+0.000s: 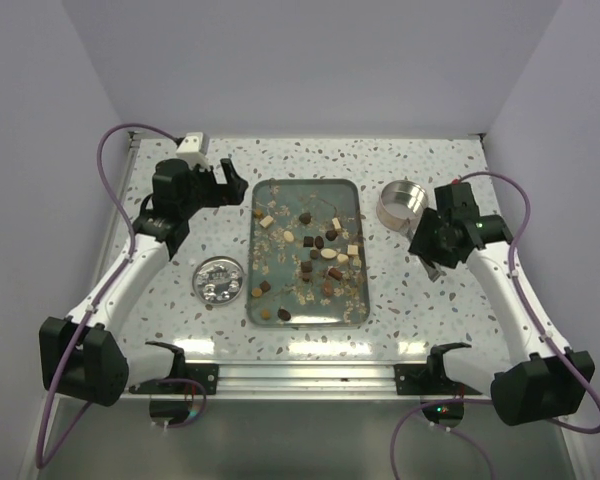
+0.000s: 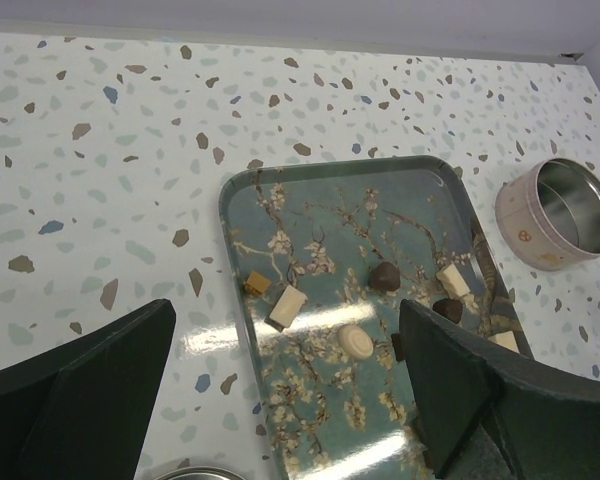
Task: Pack the chocolate
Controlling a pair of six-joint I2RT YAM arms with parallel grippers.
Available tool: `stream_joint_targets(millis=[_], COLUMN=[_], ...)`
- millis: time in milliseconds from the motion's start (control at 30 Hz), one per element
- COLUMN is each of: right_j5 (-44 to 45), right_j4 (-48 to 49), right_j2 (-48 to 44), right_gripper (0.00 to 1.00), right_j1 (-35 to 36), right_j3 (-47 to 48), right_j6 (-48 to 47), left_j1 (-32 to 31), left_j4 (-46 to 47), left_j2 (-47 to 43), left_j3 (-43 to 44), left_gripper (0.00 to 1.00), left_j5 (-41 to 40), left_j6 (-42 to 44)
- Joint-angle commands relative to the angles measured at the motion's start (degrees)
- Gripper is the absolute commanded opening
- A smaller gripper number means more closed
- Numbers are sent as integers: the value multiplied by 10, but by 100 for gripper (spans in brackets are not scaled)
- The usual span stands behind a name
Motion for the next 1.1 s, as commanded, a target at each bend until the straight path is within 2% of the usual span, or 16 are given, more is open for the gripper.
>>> stream_joint_targets(millis=[0, 267, 367, 433, 633, 1067], right_j5=[-11, -80, -100, -95, -98, -128], right_j4=[-41, -102, -102, -92, -25, 79], right_j2=[-5, 2, 9, 21, 59, 207], right_gripper=[57, 56, 55, 55, 52, 51], right_j1=[2, 6, 37, 79, 136, 173], right_j3=[56, 113, 116, 120, 149, 227], right_j6=[-23, -57, -63, -57, -30, -81], left_j1=[3, 3, 3, 3, 3, 3], left_j4=[37, 37, 37, 37, 31, -6], left_j2=[11, 31, 32, 32, 26, 6], left_j3=[9, 18, 17, 17, 20, 27], left_gripper=[100, 100, 100, 100, 100, 100], left_j5=[13, 23, 24, 23, 16, -11], left_j6=[15, 14, 14, 14, 15, 13])
